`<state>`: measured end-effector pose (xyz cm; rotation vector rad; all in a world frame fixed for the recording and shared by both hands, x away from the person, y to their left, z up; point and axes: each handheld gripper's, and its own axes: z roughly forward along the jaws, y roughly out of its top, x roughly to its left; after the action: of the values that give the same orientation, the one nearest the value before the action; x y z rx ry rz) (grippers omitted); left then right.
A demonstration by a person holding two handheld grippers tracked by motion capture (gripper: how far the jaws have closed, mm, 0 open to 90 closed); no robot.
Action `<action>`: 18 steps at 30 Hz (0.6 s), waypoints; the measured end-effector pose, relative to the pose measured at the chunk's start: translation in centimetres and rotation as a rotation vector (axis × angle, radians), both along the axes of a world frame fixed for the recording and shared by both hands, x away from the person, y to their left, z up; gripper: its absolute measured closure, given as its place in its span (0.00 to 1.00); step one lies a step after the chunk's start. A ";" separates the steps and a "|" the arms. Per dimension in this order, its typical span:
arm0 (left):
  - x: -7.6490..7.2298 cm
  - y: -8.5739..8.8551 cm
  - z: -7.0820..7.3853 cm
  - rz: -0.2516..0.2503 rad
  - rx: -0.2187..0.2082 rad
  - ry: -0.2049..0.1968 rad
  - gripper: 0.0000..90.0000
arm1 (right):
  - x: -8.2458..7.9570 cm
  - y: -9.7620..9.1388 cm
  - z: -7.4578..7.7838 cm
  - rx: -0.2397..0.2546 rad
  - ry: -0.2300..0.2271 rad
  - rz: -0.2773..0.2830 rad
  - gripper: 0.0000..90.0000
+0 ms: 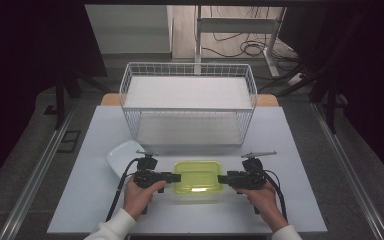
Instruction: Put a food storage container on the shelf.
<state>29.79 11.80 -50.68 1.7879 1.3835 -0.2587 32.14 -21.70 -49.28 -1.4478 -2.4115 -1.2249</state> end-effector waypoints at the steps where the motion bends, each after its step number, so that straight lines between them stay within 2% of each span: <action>1: 0.0 0.0 -0.1 -0.001 -0.005 0.005 0.55 | 0.1 0.0 -0.2 0.010 0.011 -0.002 0.51; 6: 0.0 -0.2 -0.3 -0.012 -0.031 0.026 0.59 | 0.2 0.1 -0.4 0.032 0.034 -0.001 0.56; 8: 0.0 -0.1 -0.7 -0.015 -0.050 0.045 0.64 | 0.3 0.0 -0.6 0.062 0.071 0.005 0.63; 9: 0.0 0.0 -0.9 -0.018 -0.064 0.058 0.64 | 0.3 0.0 -0.6 0.062 0.071 0.005 0.63; 11: 0.0 0.0 -1.1 -0.020 -0.071 0.065 0.68 | 0.5 -0.1 -0.9 0.110 0.116 0.010 0.70; 12: -0.1 -0.1 -1.0 -0.023 -0.065 0.060 0.72 | 0.3 0.2 -1.1 0.096 0.126 0.034 0.74; 14: -0.2 0.0 -0.8 -0.022 -0.058 0.049 0.73 | 0.2 0.3 -1.1 0.078 0.116 0.038 0.75; 16: -0.3 0.1 -0.7 -0.018 -0.064 0.043 0.81 | 0.1 0.1 -0.8 0.092 0.110 0.024 0.82; 17: -0.4 0.1 -0.7 -0.016 -0.073 0.040 0.81 | 0.1 0.1 -0.8 0.092 0.110 0.024 0.82; 18: -0.5 0.1 -0.6 -0.017 -0.080 0.034 0.85 | 0.1 -0.2 -0.5 0.101 0.090 0.007 0.85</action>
<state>29.33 11.88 -51.24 1.7375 1.3627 -0.3500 32.22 -21.85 -49.81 -1.4324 -2.2608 -1.2330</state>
